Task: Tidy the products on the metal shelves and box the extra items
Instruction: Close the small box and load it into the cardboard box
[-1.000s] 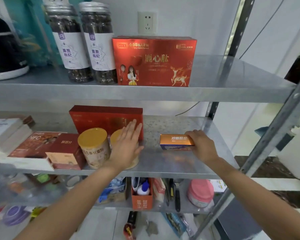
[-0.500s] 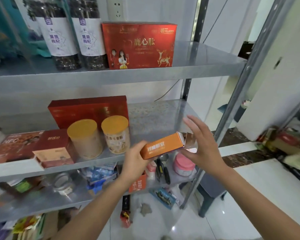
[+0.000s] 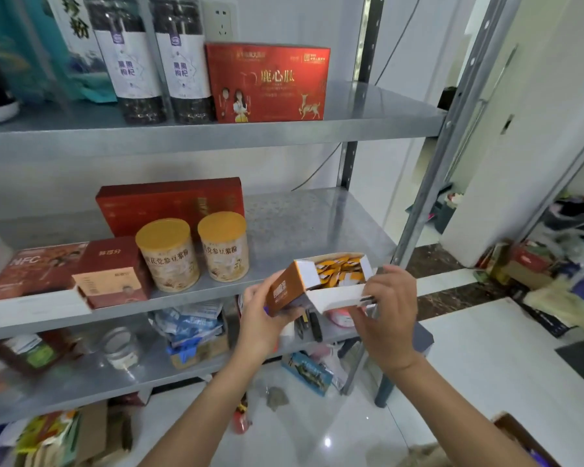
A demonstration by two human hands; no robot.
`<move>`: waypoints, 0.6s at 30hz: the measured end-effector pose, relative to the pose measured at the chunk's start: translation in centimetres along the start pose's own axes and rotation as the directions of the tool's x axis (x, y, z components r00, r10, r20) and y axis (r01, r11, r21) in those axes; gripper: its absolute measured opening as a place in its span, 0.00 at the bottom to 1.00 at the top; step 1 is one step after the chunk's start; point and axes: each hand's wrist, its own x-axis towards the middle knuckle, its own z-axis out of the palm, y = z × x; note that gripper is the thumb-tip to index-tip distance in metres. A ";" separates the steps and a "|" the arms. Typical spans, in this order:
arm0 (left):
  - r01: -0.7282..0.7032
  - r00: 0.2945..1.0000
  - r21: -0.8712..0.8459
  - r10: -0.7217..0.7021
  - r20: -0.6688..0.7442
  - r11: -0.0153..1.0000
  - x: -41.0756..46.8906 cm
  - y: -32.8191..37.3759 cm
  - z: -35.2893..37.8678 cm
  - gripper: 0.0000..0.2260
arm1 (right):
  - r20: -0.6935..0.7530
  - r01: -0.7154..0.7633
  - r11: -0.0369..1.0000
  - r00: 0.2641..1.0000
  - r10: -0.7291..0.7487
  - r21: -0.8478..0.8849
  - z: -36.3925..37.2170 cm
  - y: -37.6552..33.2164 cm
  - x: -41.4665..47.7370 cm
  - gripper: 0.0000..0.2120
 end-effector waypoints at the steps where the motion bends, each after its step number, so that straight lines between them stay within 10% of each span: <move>1: 0.017 1.000 -0.018 -0.016 0.015 1.000 -0.1 0.2 0.1 0.32 | -0.006 0.047 0.999 0.999 -0.048 -0.015 -0.1 -0.1 -0.1 0.12; 12: 0.223 0.974 -0.250 -0.204 0.097 0.942 -0.1 4.0 2.5 0.17 | -0.016 0.102 0.995 0.995 -0.102 0.015 -3.2 0.3 2.7 0.12; 18: 0.142 0.989 -0.296 -0.145 0.012 0.944 1.0 5.1 2.7 0.19 | 0.198 -0.373 0.872 0.925 0.324 0.318 -6.1 -0.2 4.4 0.13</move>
